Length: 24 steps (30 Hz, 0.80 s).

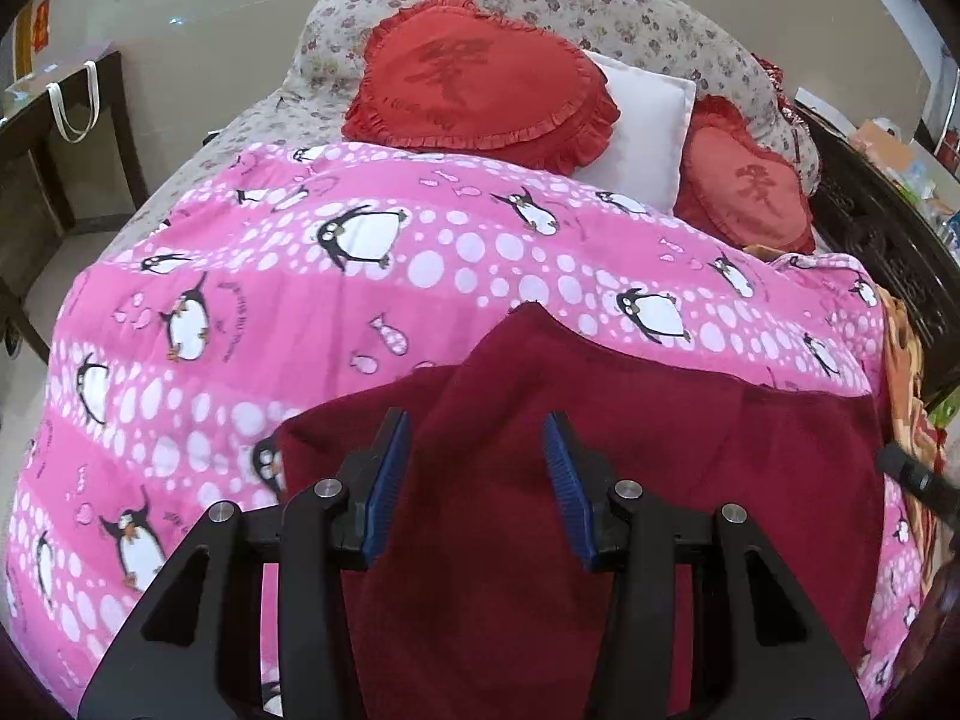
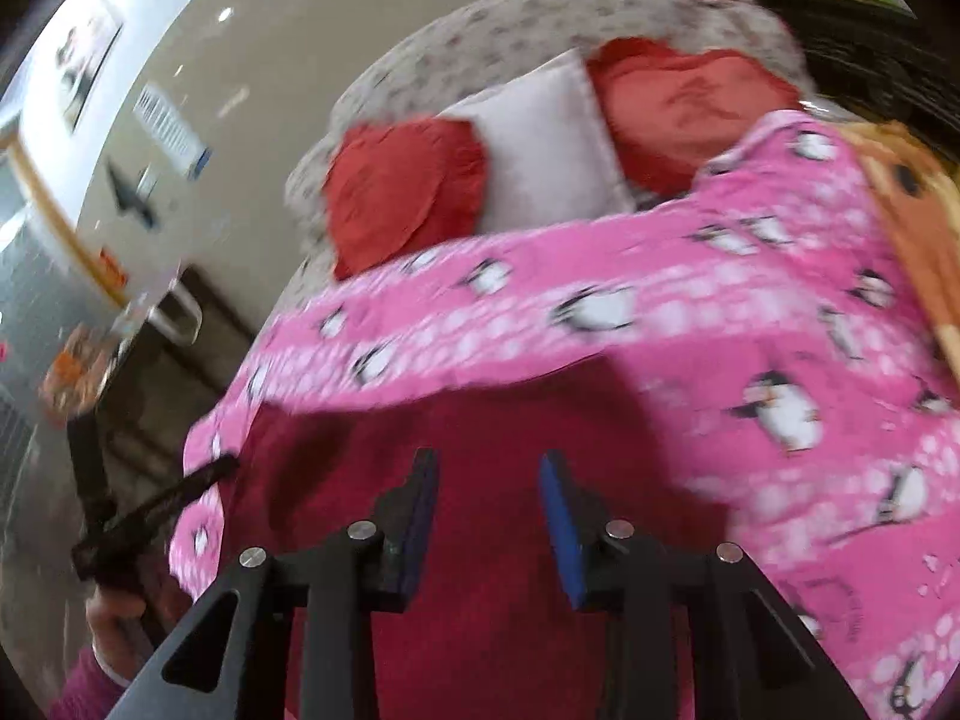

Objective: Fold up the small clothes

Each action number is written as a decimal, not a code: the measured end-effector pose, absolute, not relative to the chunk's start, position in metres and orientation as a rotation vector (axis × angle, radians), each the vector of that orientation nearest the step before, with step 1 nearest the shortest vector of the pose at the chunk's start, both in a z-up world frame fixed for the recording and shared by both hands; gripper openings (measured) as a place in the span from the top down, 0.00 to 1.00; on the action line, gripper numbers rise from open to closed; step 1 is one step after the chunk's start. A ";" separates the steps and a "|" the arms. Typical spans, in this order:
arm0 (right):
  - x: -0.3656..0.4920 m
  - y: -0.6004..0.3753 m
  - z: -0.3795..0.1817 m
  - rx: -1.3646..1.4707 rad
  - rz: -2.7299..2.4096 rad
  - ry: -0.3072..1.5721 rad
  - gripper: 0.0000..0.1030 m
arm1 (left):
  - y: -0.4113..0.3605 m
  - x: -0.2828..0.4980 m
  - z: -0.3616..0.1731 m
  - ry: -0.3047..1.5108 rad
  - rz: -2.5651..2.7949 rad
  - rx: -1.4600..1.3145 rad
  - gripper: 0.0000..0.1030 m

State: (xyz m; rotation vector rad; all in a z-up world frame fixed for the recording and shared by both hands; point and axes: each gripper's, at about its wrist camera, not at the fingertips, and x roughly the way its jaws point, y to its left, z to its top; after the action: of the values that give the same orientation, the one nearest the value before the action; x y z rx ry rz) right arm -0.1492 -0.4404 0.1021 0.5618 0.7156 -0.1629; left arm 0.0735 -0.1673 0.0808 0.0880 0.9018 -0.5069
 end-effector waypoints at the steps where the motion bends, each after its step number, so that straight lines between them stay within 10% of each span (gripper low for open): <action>1: -0.141 -0.432 0.099 0.547 -0.148 0.732 0.68 | -0.169 0.077 0.076 0.909 -0.493 0.090 0.56; 15: -0.061 -0.411 0.062 0.507 -0.115 0.806 0.68 | -0.179 0.093 0.053 0.910 -0.446 0.162 0.53; 24: -0.162 -0.410 0.095 0.470 -0.195 0.769 0.67 | -0.176 0.092 0.052 0.905 -0.447 0.146 0.52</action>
State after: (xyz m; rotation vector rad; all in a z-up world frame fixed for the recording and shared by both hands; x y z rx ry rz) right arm -0.1617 -0.4100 0.0949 0.4698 0.7690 -0.1951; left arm 0.0923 -0.1763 0.0522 0.1459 0.9052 -0.4472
